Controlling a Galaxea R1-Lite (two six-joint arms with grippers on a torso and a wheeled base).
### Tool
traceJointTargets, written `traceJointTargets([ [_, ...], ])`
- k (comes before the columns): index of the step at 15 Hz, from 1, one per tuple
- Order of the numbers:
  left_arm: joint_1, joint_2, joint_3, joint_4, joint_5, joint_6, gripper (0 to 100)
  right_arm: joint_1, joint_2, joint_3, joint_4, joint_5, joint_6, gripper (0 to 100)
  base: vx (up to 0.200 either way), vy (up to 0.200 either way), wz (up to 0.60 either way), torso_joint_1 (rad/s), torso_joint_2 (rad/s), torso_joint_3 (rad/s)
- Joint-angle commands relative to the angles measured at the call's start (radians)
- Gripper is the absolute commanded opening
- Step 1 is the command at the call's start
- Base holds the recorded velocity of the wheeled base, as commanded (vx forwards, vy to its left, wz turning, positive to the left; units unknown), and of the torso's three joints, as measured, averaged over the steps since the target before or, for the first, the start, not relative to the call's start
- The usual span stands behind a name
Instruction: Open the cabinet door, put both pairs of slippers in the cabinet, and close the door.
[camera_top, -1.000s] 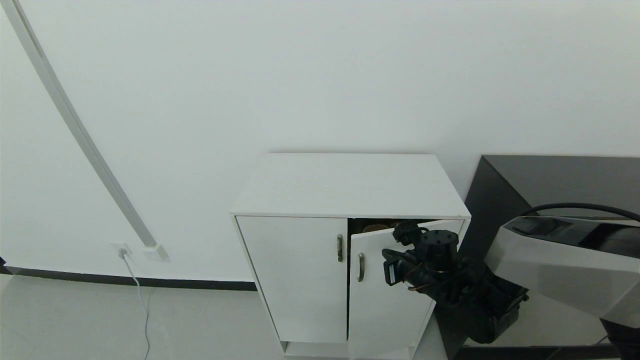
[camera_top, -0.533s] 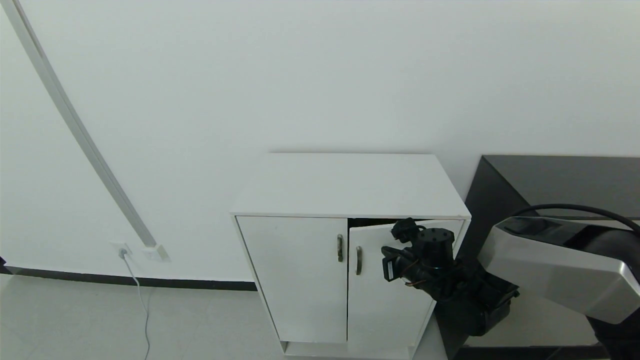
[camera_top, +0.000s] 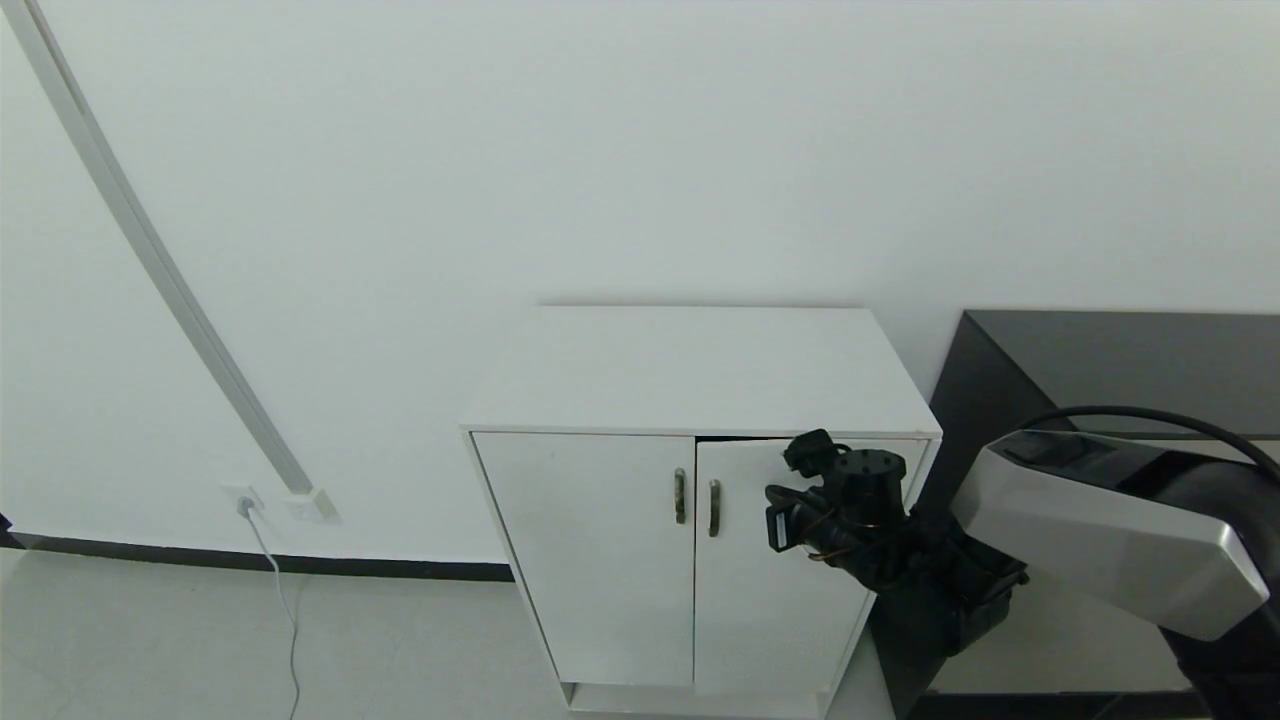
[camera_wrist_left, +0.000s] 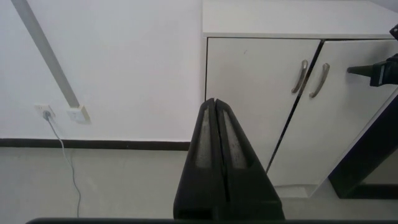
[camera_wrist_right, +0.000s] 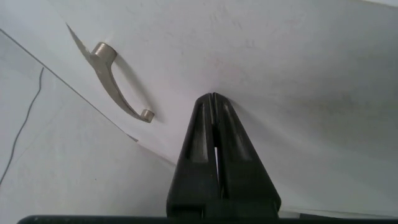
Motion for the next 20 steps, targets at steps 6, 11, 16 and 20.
traceJointTargets([
  [6,-0.001,0.001,0.000,0.000,0.000,0.000,0,-0.002,0.001,-0.048,0.030,-0.003,0.000,0,0.000,0.000,0.00,0.000,0.00,0.000],
  [11,-0.001,0.001,0.000,0.000,0.000,0.000,0,-0.002,0.001,-0.050,0.031,-0.005,0.000,0,0.000,0.000,0.00,0.000,0.00,0.000],
  [16,-0.001,0.001,0.000,0.000,0.000,0.000,0,-0.006,0.004,-0.056,0.031,-0.005,0.000,0,0.000,0.000,0.00,0.000,0.00,0.000],
  [20,-0.001,0.001,0.000,0.000,0.000,0.000,0,-0.009,0.009,-0.059,0.031,-0.005,0.000,0,0.000,0.000,0.00,0.000,0.00,0.000],
])
